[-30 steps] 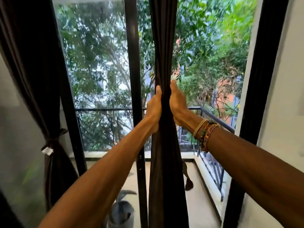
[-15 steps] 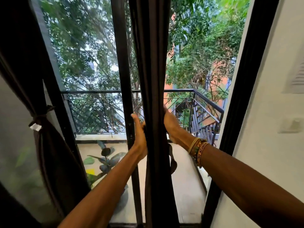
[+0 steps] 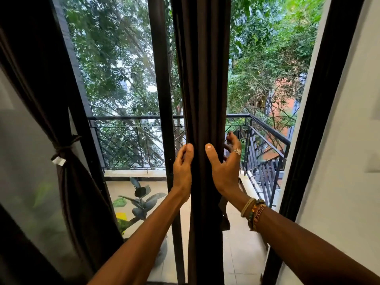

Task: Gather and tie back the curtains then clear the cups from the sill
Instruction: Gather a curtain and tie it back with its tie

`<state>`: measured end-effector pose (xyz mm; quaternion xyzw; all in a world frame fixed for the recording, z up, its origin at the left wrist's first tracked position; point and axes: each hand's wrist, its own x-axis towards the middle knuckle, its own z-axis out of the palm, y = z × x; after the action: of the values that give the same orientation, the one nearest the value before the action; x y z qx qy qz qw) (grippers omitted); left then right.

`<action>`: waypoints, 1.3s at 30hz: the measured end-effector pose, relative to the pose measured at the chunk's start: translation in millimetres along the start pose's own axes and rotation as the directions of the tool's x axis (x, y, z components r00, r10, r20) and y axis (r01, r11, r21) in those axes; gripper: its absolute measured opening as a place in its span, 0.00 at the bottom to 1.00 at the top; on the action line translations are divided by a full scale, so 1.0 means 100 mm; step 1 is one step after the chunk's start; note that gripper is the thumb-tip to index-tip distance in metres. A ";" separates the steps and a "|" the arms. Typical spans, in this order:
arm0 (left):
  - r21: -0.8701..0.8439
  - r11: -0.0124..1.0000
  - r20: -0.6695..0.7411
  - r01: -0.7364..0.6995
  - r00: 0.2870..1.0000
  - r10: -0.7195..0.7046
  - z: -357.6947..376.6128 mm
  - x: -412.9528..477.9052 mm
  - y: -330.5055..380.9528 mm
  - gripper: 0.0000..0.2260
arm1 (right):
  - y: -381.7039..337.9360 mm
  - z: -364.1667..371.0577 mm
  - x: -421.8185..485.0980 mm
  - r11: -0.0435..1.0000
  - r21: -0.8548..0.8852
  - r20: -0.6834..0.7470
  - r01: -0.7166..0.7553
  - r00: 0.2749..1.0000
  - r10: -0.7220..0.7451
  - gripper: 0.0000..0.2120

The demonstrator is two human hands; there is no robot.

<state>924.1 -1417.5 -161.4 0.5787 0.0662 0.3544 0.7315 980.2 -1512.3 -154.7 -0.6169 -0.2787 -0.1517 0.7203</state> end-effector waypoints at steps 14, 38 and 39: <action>0.554 0.774 -0.211 -0.308 0.847 0.488 -0.27 -0.26 -0.43 0.13 | 0.28 -0.26 -0.48 0.895 -0.345 0.124 0.281 0.959 -0.254 0.10; 0.583 0.742 -0.110 -0.331 0.872 0.476 -0.45 -0.09 -0.04 0.11 | 0.09 -0.06 -0.36 0.857 -0.510 0.081 0.079 0.996 -0.043 0.22; 0.559 0.771 -0.135 -0.306 0.883 0.449 -0.48 -0.10 -0.04 0.11 | 0.08 -0.07 -0.38 0.851 -0.522 0.059 0.050 0.998 -0.022 0.23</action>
<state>894.0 -1384.9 -183.4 0.7045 0.1369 0.5365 0.4441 956.0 -1522.0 -184.5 -0.7879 -0.2564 -0.2196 0.5150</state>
